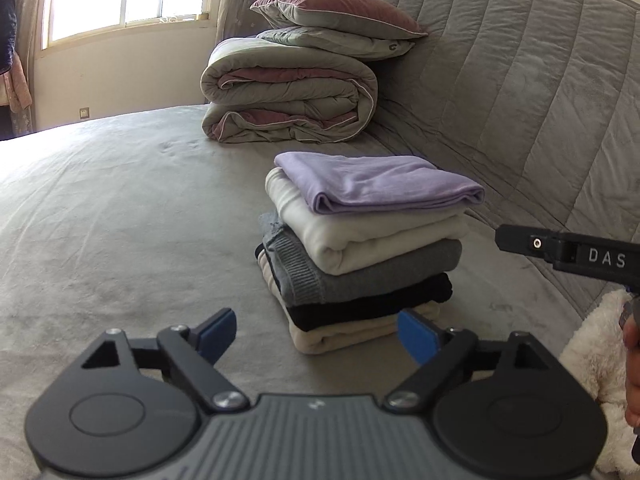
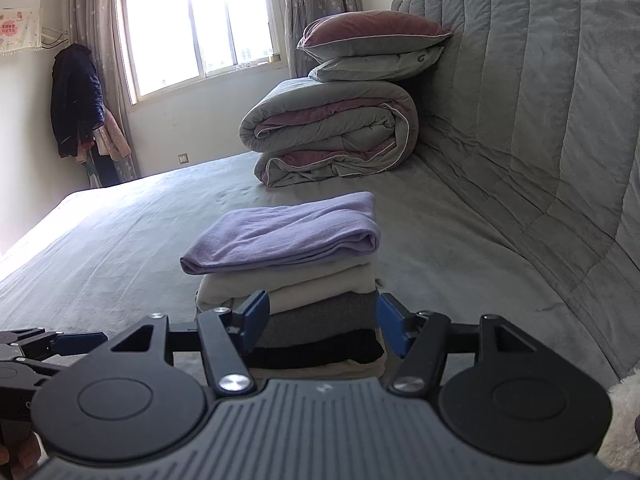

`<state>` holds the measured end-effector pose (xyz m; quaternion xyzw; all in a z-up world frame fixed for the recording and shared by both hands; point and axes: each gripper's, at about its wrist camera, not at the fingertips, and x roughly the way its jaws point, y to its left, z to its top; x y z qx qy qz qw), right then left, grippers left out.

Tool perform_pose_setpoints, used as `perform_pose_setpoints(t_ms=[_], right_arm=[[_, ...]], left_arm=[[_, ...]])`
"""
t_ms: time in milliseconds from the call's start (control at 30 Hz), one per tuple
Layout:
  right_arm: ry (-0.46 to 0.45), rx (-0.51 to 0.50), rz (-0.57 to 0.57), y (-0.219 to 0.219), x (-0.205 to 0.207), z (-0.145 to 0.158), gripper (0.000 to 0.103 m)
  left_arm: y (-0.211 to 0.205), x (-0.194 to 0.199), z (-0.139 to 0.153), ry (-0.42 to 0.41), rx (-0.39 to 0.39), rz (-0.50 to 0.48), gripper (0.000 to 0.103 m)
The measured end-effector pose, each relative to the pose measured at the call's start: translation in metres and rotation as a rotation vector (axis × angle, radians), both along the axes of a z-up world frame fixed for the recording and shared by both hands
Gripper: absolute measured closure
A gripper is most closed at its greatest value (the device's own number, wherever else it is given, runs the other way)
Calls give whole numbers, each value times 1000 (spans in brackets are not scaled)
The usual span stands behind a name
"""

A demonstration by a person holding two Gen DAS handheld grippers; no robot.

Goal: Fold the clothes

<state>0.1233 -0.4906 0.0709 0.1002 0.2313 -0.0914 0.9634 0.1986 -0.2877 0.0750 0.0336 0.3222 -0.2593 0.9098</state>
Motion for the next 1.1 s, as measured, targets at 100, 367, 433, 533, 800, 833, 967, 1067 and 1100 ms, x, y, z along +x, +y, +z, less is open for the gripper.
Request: perform_pose_setpoints(t_ms=[100, 367, 433, 533, 800, 833, 967, 1067, 1100], right_arm=[[18, -20, -2, 11, -16, 6, 38], [91, -12, -60, 20, -31, 30, 21], [122, -3, -86, 19, -29, 37, 13], [169, 10, -127, 17, -26, 47, 0], [353, 103, -194, 11, -13, 55, 0], [358, 100, -201, 12, -12, 55, 0], [372, 79, -225, 15, -11, 56, 0], [373, 93, -223, 13, -12, 56, 0], [376, 103, -223, 12, -11, 57, 0]], left_arm=[[4, -15, 10, 2, 20, 8, 9], [4, -27, 39, 49, 60, 76, 1], [-1, -19, 46, 95, 81, 104, 1], [-8, -7, 55, 162, 116, 147, 1], [-19, 6, 69, 229, 192, 220, 0], [-19, 7, 70, 239, 189, 226, 0], [-19, 11, 70, 284, 186, 245, 0], [-21, 11, 72, 278, 190, 241, 0], [-21, 10, 73, 276, 194, 241, 0]])
